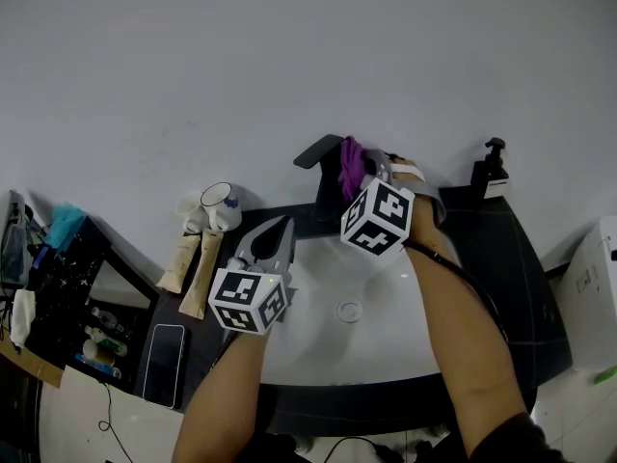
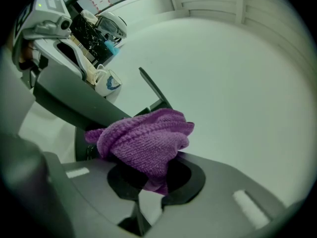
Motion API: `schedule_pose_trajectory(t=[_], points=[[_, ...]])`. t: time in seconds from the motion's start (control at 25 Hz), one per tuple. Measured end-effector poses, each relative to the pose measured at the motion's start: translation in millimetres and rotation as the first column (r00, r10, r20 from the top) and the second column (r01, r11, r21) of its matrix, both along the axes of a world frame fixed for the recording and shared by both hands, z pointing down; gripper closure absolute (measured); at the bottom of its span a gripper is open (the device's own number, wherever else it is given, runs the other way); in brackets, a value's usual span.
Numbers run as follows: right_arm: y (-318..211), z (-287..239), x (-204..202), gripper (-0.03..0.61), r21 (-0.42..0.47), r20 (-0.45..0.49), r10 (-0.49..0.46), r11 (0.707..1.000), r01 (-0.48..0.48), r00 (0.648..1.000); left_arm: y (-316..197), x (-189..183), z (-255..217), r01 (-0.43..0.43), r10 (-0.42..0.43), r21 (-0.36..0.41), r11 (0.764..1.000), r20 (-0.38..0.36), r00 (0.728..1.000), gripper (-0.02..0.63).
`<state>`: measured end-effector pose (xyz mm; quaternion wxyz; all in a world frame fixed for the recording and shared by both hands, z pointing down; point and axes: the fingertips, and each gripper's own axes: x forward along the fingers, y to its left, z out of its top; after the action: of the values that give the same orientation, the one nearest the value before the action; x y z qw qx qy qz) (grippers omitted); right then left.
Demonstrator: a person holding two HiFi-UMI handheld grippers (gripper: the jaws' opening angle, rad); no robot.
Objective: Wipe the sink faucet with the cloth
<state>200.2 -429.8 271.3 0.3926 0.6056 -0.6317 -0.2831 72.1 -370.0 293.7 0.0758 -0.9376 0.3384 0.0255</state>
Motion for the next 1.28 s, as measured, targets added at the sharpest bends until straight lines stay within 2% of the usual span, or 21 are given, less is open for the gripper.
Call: schedule_pose_trajectory(t=[0.2,0.36,0.6,0.84,1.28], points=[[-1,11,-1,0.525,-0.021,0.005,-0.014,1.000,0.014,1.000,-2,0,1,0.007,-0.007,-0.003,1.000,0.007,1.000,0.598],[-1,30,-2,0.525,-0.060,-0.026,-0.022,0.998,0.020,0.999,-3,-1,3,0.014,-0.013,-0.009,1.000,0.013,1.000,0.598],[-2,39,-2,0.525,-0.058,-0.029,-0.020,0.998,0.018,0.999,-3,1,3,0.011,-0.011,-0.008,1.000,0.017,1.000,0.598],[-5,76,-6,0.525,-0.162,-0.104,-0.036,0.987,0.019,0.994,-3,0,4,0.013,-0.013,-0.010,1.000,0.017,1.000,0.597],[-3,109,-4,0.525,-0.247,-0.185,-0.046,0.969,-0.001,0.982,-2,2,3,0.006,-0.006,-0.010,1.000,0.016,1.000,0.598]])
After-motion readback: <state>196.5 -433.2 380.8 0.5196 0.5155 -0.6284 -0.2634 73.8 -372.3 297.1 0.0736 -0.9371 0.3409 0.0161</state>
